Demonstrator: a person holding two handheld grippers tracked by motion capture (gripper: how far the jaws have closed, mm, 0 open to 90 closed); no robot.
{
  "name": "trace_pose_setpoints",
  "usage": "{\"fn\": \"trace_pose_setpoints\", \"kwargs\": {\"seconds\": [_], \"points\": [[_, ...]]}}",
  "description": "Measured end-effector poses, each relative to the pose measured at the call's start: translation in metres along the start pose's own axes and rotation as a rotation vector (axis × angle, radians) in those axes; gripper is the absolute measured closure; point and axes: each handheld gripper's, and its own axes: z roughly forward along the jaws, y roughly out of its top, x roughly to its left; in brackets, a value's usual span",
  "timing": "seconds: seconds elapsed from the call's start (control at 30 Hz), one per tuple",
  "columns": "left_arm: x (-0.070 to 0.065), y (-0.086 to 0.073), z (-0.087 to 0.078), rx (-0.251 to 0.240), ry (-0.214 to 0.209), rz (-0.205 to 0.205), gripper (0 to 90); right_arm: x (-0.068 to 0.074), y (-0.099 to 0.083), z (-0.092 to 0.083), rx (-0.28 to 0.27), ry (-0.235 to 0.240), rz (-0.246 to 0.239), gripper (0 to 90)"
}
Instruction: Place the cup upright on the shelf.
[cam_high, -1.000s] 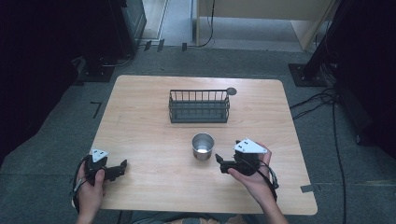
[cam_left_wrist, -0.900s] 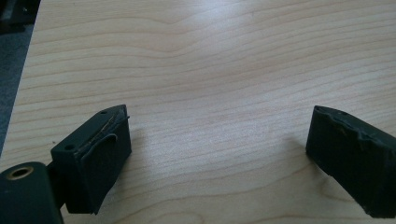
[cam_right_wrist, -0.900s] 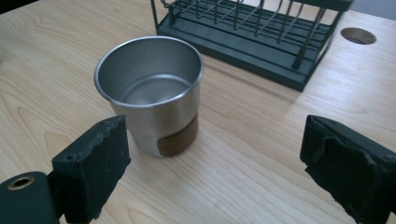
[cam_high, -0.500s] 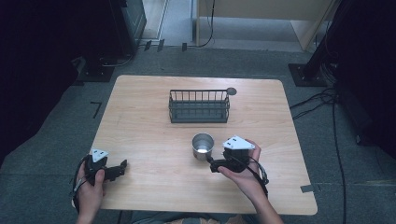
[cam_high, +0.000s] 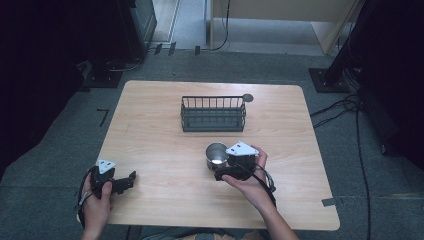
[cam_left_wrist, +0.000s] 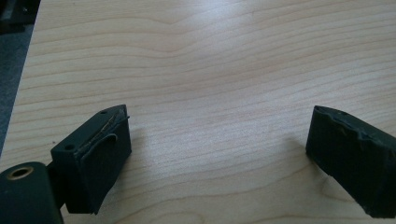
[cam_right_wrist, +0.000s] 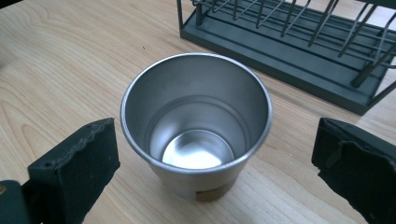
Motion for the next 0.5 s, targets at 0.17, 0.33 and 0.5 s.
{"fn": "trace_pose_setpoints", "kwargs": {"seconds": [0.17,0.33,0.5], "points": [[0.0,0.0,0.0,0.0,0.0,0.0,7.2,0.002,0.002,0.007,0.005,-0.004,-0.002,0.4],[0.0,0.0,0.0,0.0,0.0,0.0,7.2,0.007,0.006,0.016,0.015,-0.011,-0.011,1.8],[0.0,0.0,0.0,0.0,0.0,0.0,7.2,0.008,0.007,0.022,0.017,-0.029,-0.007,6.2]]}}
